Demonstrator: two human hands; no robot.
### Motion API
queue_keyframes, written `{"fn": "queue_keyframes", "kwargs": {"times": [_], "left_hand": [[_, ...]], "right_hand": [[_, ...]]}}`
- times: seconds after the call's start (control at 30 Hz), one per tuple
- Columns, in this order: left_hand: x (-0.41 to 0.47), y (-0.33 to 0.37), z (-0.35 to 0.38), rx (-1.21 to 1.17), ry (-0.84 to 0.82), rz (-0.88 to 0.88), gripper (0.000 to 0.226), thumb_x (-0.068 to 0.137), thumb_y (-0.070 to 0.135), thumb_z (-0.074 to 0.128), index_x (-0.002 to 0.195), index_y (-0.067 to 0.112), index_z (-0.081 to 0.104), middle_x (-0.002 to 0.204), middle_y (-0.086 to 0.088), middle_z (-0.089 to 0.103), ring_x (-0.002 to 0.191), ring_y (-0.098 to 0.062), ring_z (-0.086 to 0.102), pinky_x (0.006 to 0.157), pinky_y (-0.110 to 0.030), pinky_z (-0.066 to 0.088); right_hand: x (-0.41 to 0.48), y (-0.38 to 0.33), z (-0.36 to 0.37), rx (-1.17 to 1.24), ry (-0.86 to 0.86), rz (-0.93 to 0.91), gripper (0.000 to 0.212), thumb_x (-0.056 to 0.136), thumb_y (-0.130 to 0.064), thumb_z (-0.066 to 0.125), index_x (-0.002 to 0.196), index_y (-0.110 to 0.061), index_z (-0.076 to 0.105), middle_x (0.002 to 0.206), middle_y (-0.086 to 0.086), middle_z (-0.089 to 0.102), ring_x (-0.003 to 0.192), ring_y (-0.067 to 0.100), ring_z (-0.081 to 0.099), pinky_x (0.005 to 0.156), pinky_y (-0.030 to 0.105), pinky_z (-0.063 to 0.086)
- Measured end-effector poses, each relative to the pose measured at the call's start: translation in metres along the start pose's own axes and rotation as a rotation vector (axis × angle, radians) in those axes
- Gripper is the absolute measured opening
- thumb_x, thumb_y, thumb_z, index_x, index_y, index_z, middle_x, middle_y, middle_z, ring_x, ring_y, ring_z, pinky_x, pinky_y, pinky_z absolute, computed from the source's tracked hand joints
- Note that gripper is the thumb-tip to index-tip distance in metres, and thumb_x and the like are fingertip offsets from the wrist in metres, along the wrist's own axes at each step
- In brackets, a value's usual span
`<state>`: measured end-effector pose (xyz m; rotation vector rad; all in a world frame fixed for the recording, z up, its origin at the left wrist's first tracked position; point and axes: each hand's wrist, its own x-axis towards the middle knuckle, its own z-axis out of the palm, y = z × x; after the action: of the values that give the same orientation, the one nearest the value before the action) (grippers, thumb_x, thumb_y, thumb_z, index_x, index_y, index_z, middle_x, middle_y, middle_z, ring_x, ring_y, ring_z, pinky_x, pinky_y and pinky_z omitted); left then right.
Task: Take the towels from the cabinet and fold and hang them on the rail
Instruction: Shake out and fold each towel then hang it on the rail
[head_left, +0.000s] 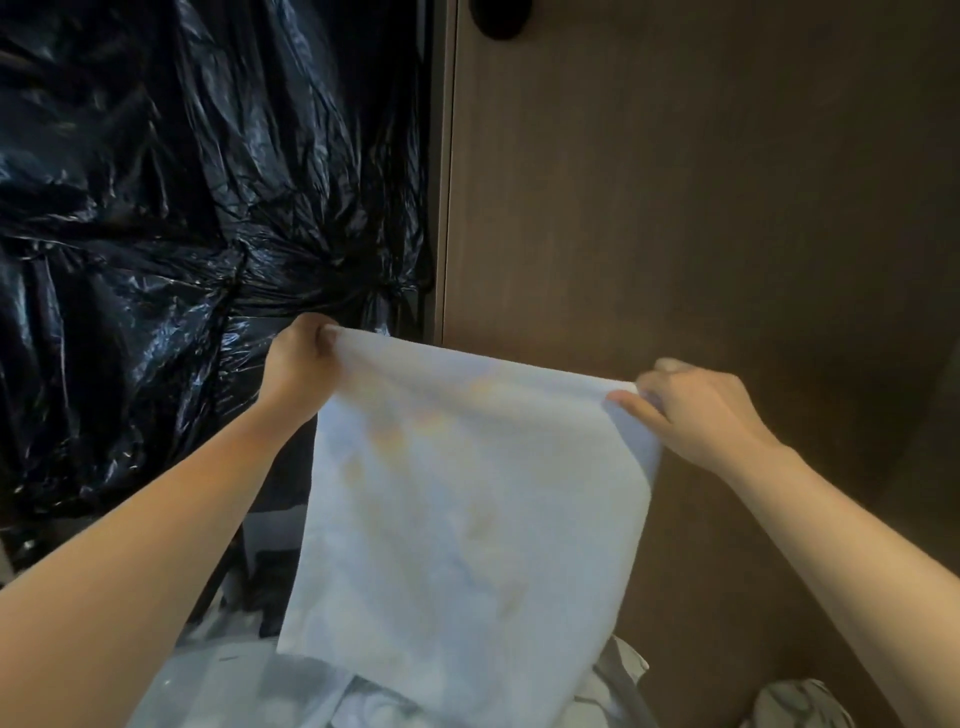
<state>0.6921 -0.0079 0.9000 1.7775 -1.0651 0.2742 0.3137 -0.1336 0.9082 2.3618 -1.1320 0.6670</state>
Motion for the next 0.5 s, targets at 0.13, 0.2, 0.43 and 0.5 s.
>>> {"fn": "queue_keyframes", "kwargs": {"times": [0.13,0.2,0.43,0.5], "left_hand": [[0.013,0.007,-0.003,-0.012,0.044,-0.001,0.028,0.103,0.017,0.038,0.118,0.005,0.059,0.097,-0.020,0.063,0.077,-0.030,0.053,0.061,-0.033,0.034],[0.023,0.014,-0.006,-0.009,0.059,-0.010,0.029,0.102,0.015,0.038,0.119,0.005,0.059,0.105,-0.022,0.064,0.087,-0.036,0.057,0.066,-0.034,0.035],[0.062,0.053,-0.015,-0.062,0.133,0.032,0.031,0.102,0.014,0.035,0.117,0.003,0.060,0.104,-0.020,0.064,0.082,-0.026,0.049,0.066,-0.033,0.036],[0.068,0.063,-0.013,-0.089,0.144,0.042,0.031,0.102,0.015,0.034,0.114,0.003,0.060,0.100,-0.017,0.062,0.080,-0.025,0.049,0.064,-0.032,0.035]], "right_hand": [[0.035,0.007,-0.022,-0.103,0.084,0.017,0.041,0.102,-0.046,0.033,0.099,-0.022,0.066,0.087,-0.003,0.050,0.070,0.014,0.052,0.054,0.025,0.032],[0.050,0.011,-0.035,-0.152,0.129,-0.007,0.039,0.103,-0.041,0.036,0.102,-0.017,0.066,0.093,0.003,0.053,0.083,0.025,0.058,0.059,0.029,0.032],[0.086,0.024,-0.062,-0.137,0.255,0.061,0.028,0.101,-0.032,0.047,0.107,-0.008,0.060,0.101,0.013,0.058,0.092,0.036,0.060,0.065,0.036,0.046],[0.090,0.027,-0.063,-0.101,0.263,0.115,0.030,0.100,-0.030,0.049,0.117,-0.006,0.055,0.104,0.017,0.058,0.092,0.039,0.059,0.067,0.039,0.048]]}}
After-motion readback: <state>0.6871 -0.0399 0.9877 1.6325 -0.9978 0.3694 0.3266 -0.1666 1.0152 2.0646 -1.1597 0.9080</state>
